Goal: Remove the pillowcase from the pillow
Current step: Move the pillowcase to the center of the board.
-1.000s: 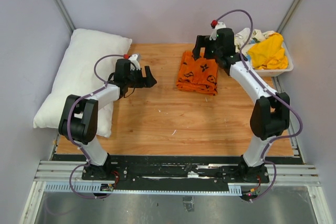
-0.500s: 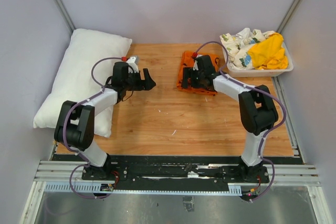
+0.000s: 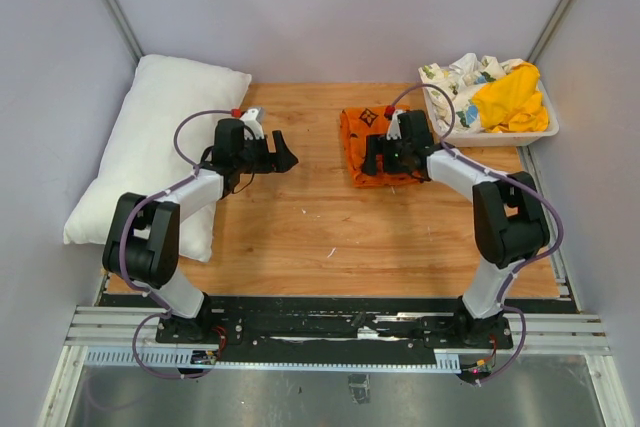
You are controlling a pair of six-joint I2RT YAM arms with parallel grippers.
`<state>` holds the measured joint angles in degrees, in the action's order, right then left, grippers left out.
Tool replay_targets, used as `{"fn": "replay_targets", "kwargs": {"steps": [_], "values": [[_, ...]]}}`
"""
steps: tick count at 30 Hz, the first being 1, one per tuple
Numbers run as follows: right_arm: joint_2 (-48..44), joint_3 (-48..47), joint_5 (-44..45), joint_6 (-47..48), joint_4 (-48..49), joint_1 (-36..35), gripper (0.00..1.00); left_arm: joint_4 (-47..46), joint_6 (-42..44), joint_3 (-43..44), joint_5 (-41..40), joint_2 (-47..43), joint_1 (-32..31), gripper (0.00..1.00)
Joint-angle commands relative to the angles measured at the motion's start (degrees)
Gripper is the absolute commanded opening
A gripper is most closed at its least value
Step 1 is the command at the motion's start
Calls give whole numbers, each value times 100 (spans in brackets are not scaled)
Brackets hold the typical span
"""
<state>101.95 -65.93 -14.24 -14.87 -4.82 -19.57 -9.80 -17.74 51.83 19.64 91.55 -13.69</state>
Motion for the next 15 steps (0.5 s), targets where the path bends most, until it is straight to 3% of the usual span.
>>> {"fn": "replay_targets", "kwargs": {"steps": [1, 15], "values": [[296, -401, -94, 183, -142, 170, 87, -184, -37, -31, 84, -8, -12, 89], [1466, -1284, 968, -854, 202, 139, 93, -70, 50, -38, -80, 3, -12, 89]]}}
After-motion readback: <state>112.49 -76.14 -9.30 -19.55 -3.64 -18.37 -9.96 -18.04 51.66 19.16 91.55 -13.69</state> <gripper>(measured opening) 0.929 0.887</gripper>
